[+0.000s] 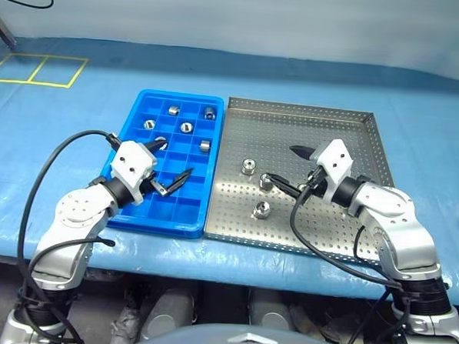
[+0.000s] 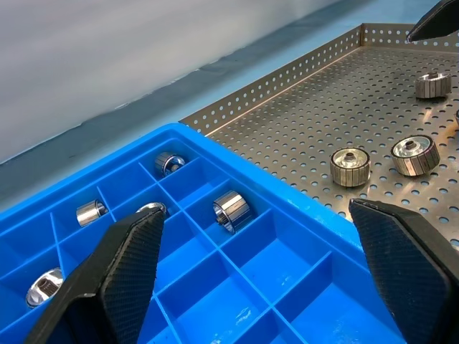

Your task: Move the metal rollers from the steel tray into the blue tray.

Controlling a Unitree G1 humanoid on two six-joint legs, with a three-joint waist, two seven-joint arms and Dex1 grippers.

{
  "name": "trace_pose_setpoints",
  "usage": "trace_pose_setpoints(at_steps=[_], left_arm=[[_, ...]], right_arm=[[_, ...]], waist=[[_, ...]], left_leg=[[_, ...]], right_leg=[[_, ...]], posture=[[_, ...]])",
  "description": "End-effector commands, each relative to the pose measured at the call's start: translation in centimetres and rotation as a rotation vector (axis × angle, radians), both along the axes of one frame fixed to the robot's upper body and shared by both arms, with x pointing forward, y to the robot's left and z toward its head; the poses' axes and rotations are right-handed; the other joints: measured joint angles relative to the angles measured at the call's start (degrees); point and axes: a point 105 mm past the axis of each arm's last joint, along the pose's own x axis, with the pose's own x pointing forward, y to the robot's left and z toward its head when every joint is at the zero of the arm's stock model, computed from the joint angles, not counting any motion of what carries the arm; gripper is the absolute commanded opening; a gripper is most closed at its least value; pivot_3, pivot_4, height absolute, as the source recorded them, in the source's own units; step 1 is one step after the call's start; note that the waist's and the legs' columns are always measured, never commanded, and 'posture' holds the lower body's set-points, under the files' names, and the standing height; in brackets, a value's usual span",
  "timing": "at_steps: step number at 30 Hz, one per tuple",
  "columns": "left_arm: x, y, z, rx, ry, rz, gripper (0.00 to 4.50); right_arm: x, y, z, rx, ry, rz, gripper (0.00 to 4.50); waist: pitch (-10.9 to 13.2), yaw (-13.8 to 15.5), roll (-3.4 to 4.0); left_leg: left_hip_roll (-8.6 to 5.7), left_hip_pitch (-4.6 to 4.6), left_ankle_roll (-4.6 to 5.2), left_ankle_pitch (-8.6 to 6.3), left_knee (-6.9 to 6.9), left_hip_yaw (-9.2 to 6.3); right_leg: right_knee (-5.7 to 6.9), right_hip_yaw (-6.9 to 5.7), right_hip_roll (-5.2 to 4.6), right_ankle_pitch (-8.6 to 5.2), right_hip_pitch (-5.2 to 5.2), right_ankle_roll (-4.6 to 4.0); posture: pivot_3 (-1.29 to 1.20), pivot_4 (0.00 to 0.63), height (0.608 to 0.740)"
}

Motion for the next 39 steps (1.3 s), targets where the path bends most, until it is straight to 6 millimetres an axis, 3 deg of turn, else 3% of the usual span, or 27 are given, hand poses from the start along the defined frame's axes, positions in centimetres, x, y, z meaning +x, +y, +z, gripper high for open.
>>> trace_pose_setpoints(at_steps=[1, 13, 20, 29, 39], left_arm=[[-0.3, -0.4, 1.3, -0.008, -0.054, -0.023, 4.5], [-0.1, -1.0, 1.3, -0.016, -0.055, -0.041, 4.5], [0.3, -3.2, 1.5, -0.018, -0.055, -0.14, 4.5], [3.4, -7.7, 2.0, -0.002, -0.067, -0.286, 4.5], [8.4, -9.9, -0.6, 0.162, 0.036, -0.258, 4.5]], right_arm=[[-0.1, 0.6, 1.0, 0.013, -0.037, 0.027, 4.46], [-0.3, 0.5, 0.8, 0.01, -0.031, 0.027, 4.46], [-0.8, 0.5, 0.3, -0.004, -0.009, 0.039, 4.46], [-2.2, -0.7, -0.2, 0.006, -0.014, -0.043, 4.46], [-3.4, -1.6, -0.4, 0.021, -0.03, -0.118, 4.46]], waist=[[0.0, 0.0, 0.0], [0.0, 0.0, -0.02], [0.0, 0.0, -0.05], [0.0, -1.4, -0.06], [0.0, -6.6, -0.06]], left_leg=[[0.0, 0.0, 0.0, 0.0, 0.0, 0.0], [0.01, 0.0, -0.01, 0.0, 0.0, 0.0], [0.0, 0.0, -0.01, 0.0, 0.02, 0.01], [-0.01, -0.01, 0.0, 0.0, 0.05, 0.06], [-0.02, -0.02, 0.08, -0.04, 0.11, 0.08]], right_leg=[[0.0, 0.0, -0.01, 0.0, 0.0, 0.0], [0.0, 0.0, 0.0, 0.0, -0.01, 0.0], [-0.01, -0.01, 0.01, 0.0, 0.02, 0.0], [-0.05, 0.01, 0.01, 0.01, 0.04, 0.03], [-0.05, 0.03, 0.02, -0.01, 0.07, 0.17]], posture=[[-0.16, 0.15, 0.74], [-0.17, 0.15, 0.74], [-0.21, 0.15, 0.74], [-0.33, 0.15, 0.74], [-0.41, 0.15, 0.74]])
